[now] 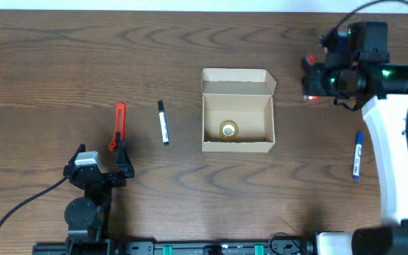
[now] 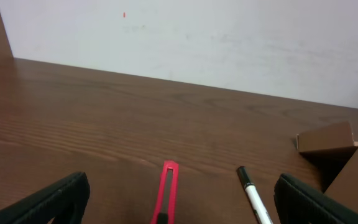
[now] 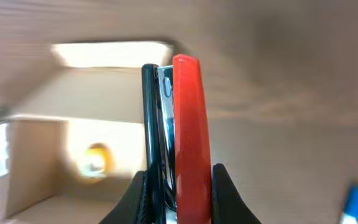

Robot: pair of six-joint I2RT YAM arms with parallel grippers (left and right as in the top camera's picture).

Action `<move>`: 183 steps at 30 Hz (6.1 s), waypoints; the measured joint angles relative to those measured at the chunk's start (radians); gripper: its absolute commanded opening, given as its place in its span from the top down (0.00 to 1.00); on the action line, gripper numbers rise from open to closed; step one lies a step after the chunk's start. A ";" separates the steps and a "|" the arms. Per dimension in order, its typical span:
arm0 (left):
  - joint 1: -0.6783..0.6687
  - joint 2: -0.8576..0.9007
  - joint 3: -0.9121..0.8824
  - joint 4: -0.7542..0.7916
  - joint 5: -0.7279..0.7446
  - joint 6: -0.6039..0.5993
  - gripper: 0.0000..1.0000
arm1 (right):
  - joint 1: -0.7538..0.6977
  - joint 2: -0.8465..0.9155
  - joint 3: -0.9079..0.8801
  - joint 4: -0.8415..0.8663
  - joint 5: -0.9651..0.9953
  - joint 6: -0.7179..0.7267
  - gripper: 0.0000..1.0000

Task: Pack container
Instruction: 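Lower the stapler into the box beside the tape and release, then withdraw the right gripper from the box toward the blue marker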

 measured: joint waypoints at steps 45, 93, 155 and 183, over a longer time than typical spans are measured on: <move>0.000 0.000 0.000 0.000 0.000 0.000 0.04 | 0.310 0.380 0.039 -0.120 -0.173 -0.441 0.99; 0.000 0.000 0.000 0.000 0.000 0.000 0.05 | 0.312 0.422 -0.166 0.104 -0.174 -0.399 0.68; 0.000 0.000 0.000 0.000 0.000 0.000 0.05 | -0.118 0.059 0.312 -0.622 0.495 0.307 0.01; 0.000 0.000 0.000 0.000 0.000 0.000 0.05 | -0.332 -0.286 -0.448 -0.191 0.460 0.470 0.01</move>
